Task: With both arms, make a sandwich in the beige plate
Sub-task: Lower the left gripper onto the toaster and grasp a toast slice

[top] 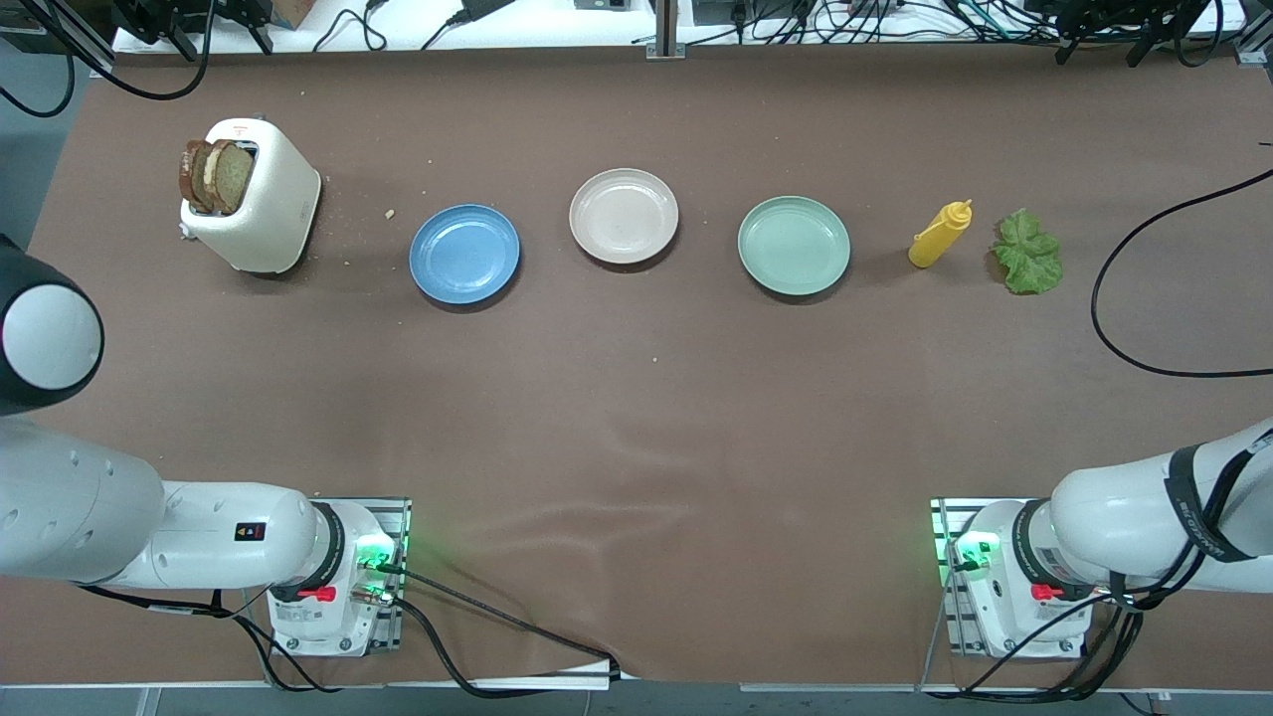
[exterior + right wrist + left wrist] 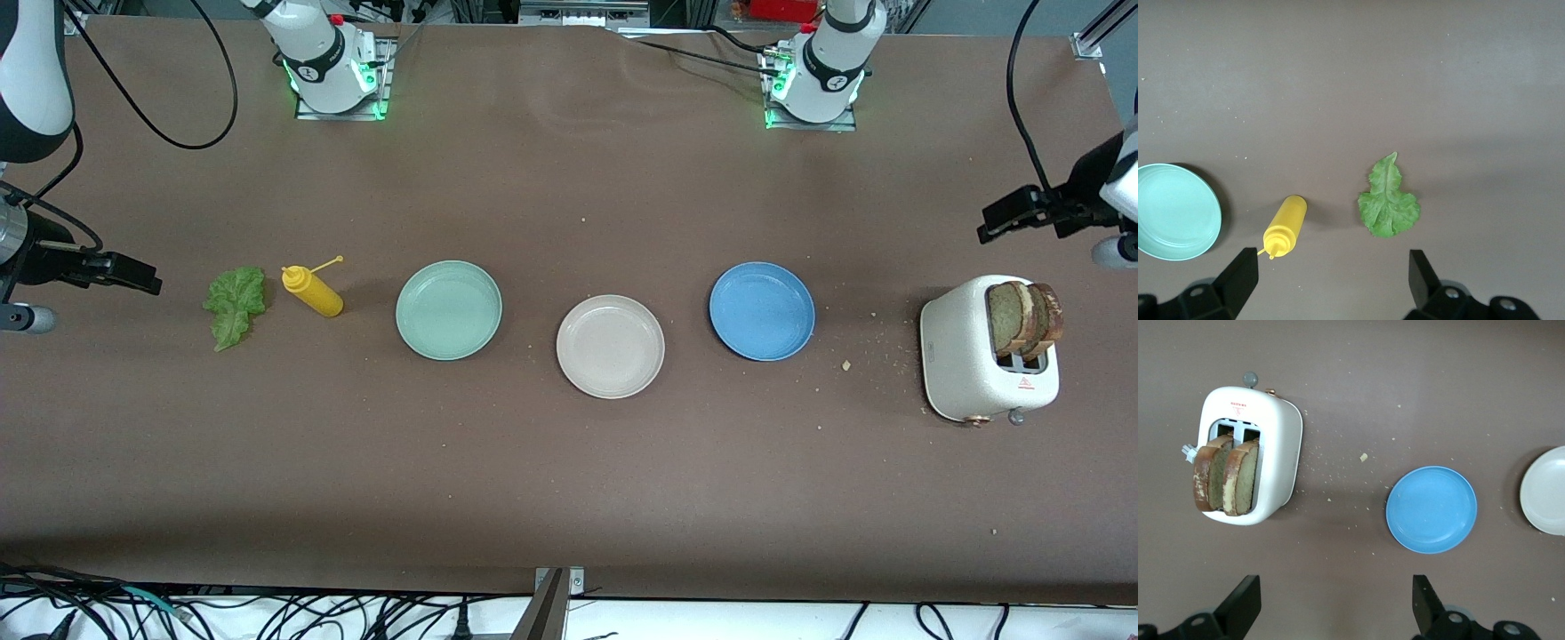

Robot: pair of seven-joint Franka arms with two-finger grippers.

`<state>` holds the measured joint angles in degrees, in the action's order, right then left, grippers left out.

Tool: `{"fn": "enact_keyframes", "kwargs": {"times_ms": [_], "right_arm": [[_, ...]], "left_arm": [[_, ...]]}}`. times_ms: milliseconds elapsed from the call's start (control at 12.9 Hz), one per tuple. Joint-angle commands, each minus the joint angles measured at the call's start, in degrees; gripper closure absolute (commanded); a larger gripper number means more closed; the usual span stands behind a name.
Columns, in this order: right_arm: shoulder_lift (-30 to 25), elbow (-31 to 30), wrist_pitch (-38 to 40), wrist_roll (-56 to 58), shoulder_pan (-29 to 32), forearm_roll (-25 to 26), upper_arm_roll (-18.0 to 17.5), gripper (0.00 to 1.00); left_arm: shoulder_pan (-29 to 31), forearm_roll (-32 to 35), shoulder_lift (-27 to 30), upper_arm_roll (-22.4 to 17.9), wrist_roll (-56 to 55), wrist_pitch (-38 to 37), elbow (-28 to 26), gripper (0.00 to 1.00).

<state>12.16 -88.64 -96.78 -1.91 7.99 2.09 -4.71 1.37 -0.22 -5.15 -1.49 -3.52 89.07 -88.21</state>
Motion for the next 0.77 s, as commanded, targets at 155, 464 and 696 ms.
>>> {"fn": "enact_keyframes", "kwargs": {"times_ms": [155,464,696], "right_arm": [[-1.2,-1.5,-0.4,0.7,0.4,-0.9,-0.1,0.00],[-1.2,-1.5,-0.4,0.7,0.4,-0.9,-0.1,0.00],[-1.2,-1.5,-0.4,0.7,0.4,-0.9,-0.1,0.00]], "left_arm": [[4.2,0.8,-6.3,0.3,7.9,6.1,-0.3,0.00],[6.6,0.8,-7.0,0.3,9.4,16.6,-7.5,0.00],[9.0,0.7,-8.8,0.3,15.4,19.5,-9.2,0.00]]}}
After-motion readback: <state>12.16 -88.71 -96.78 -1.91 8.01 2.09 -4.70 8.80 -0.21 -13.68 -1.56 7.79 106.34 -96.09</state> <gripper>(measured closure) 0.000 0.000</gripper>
